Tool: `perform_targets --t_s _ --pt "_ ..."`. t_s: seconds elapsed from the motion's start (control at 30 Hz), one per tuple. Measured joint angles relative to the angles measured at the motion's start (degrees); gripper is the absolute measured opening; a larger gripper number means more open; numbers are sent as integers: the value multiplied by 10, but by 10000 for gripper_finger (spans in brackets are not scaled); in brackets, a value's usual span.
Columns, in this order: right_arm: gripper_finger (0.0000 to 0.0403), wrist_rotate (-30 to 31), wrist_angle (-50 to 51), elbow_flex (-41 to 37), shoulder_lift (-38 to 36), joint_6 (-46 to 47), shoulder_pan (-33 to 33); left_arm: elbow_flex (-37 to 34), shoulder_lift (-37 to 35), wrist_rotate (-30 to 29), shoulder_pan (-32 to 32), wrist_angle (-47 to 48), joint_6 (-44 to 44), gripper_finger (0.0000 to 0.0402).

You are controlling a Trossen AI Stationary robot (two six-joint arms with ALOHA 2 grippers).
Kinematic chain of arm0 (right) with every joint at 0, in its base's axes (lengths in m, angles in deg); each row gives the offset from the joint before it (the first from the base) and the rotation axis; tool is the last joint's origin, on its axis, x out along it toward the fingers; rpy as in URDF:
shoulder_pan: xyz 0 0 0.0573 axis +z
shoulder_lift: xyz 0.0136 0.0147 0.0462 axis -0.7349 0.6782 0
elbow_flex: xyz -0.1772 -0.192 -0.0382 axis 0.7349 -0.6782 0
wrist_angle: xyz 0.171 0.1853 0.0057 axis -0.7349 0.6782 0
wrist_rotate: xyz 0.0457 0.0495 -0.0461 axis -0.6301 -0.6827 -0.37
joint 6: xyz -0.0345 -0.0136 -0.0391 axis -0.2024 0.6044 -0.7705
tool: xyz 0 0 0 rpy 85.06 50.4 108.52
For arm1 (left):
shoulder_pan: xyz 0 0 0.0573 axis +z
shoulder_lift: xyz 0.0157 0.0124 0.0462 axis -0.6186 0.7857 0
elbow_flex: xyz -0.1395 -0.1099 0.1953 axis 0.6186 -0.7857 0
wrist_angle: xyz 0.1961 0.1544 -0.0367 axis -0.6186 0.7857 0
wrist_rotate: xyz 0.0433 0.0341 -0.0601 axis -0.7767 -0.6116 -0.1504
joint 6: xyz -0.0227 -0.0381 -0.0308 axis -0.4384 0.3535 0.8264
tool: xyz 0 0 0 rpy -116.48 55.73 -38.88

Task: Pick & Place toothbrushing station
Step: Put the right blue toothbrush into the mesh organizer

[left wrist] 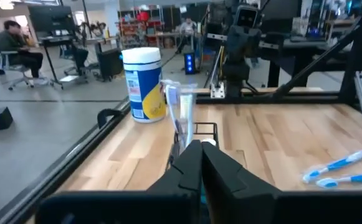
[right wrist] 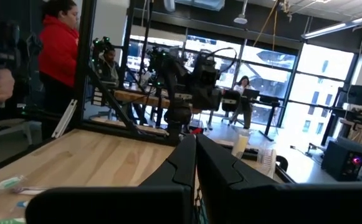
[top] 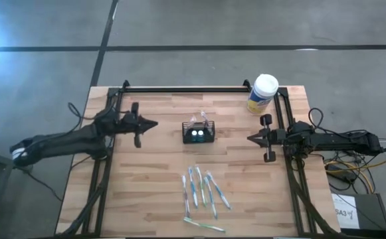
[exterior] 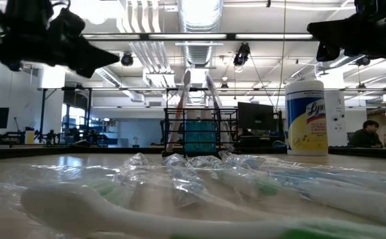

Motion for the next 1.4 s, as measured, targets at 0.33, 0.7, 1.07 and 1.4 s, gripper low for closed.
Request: perform_targets --t_s 0.33,0.7,1.07,1.4 --pt "8 2 -1 0 0 -1 0 -94 -51 22 0 -35 42 4" --pt "8 50 5 0 0 11 0 -107 -46 29 0 0 9 3" --pt "8 121 192 78 63 149 6 -107 -45 29 0 -3 9 18" --pt "8 202 465 263 263 342 116 -107 -45 29 0 -3 48 10"
